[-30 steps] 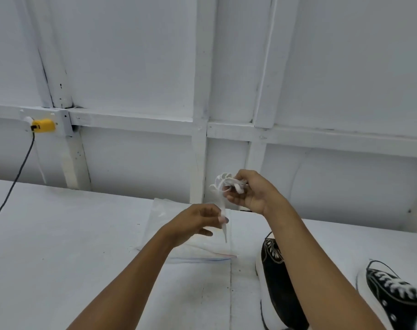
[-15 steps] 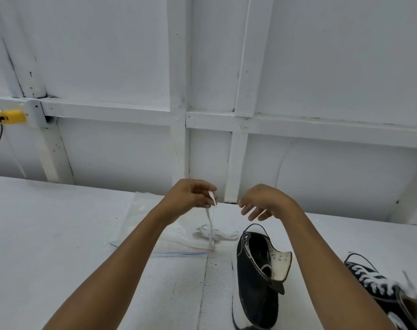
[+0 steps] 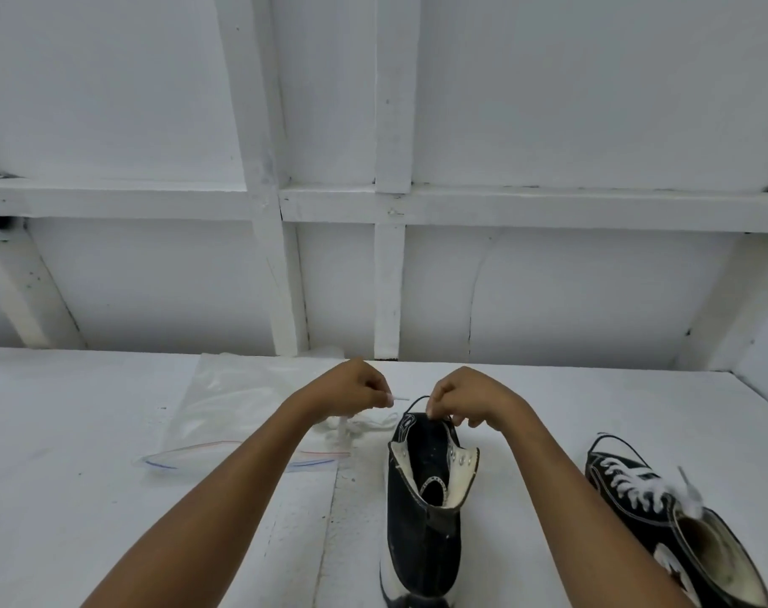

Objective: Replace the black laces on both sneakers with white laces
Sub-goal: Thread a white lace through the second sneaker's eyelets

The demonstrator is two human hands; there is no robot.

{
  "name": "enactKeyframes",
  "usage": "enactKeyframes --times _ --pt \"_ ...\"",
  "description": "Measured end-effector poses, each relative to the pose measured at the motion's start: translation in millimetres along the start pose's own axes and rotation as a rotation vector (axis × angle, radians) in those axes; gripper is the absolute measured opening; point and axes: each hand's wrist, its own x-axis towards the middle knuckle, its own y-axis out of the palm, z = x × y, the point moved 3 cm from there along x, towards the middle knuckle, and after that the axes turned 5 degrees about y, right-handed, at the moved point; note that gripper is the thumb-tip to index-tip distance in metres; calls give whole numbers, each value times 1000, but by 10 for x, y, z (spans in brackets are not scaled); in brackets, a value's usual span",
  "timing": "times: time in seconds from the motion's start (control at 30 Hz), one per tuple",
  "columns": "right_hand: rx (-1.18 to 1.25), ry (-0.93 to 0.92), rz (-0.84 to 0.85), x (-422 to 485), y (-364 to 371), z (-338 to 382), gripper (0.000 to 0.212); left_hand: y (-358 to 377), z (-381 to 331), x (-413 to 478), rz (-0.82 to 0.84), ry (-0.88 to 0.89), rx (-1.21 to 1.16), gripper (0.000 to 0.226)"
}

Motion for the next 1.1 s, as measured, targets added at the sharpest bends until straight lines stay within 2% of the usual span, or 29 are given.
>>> enactKeyframes --times 0.17,0.67,0.8,0.87,0.97,1.07,1.1 --pt "23 -65 -6 60 97 -34 7 78 42 39 126 -28 46 11" --pt "192 -97 -19 119 248 -130 7 238 -39 207 202 -11 129 11" --pt "303 -100 -72 63 166 -154 18 248 -40 243 133 104 172 8" --pt "384 -107 -117 25 78 -153 20 264 -61 235 123 154 115 12" --pt "506 -106 -180 -20 -76 -173 15 278 -131 195 95 166 -106 10" --pt "580 -90 -160 -58 -155 -210 9 256 -196 189 42 152 -321 9" --pt "592 -78 -148 -66 -157 -230 14 242 -214 195 21 150 -411 9"
